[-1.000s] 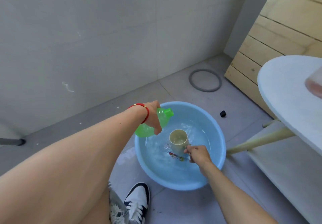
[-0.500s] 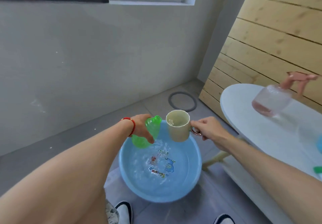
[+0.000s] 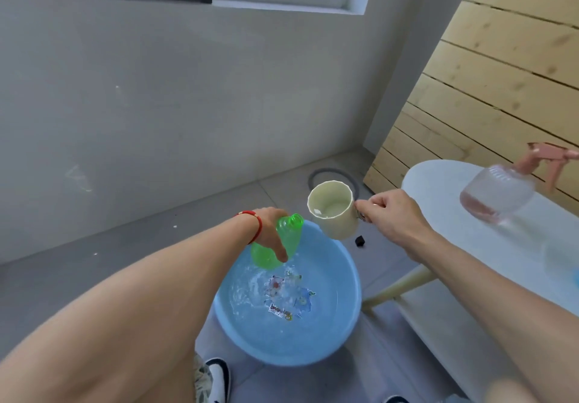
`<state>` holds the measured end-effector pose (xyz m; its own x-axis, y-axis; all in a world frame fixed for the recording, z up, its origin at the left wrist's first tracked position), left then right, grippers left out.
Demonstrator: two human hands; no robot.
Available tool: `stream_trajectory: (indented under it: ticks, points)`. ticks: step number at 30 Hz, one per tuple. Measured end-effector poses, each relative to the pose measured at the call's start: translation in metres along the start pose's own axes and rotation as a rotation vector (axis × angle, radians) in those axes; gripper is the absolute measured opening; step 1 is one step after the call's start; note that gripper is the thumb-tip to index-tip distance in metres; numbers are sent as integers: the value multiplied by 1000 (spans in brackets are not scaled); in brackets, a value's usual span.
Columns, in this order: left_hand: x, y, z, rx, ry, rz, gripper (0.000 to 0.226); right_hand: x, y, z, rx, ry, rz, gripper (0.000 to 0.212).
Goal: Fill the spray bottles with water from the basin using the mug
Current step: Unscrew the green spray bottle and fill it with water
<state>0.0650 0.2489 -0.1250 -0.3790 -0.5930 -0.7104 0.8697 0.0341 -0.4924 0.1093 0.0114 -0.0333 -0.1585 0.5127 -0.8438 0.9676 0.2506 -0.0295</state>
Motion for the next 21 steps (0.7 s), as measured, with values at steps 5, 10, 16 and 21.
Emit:
stream_trajectory:
  ticks: [5,10,16,21]
  points:
    - [8,2,-2,-48,-36,-80,113,-1,-2,-3,-48,-106,34,46]
    - [14,7,2,-43,-50,-111,116,1,-3,-8,-97,-218,66,48]
    - [15,9,2,-43,-63,-126,115,3,0,-11,-131,-289,97,51]
    - [16,7,1,-57,-82,-134,116,6,1,-15,-165,-323,116,52]
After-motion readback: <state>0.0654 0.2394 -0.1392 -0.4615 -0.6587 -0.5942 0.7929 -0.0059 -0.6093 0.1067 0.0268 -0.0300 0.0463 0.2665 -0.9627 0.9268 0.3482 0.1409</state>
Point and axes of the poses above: each hand's wrist, its own y-axis towards the middle knuckle, its own x-axis out of the palm, z = x × y, the point moved 6 cm from there along y, towards the middle knuckle, and after that the axes turned 10 degrees about -y, right-handed, at the moved point
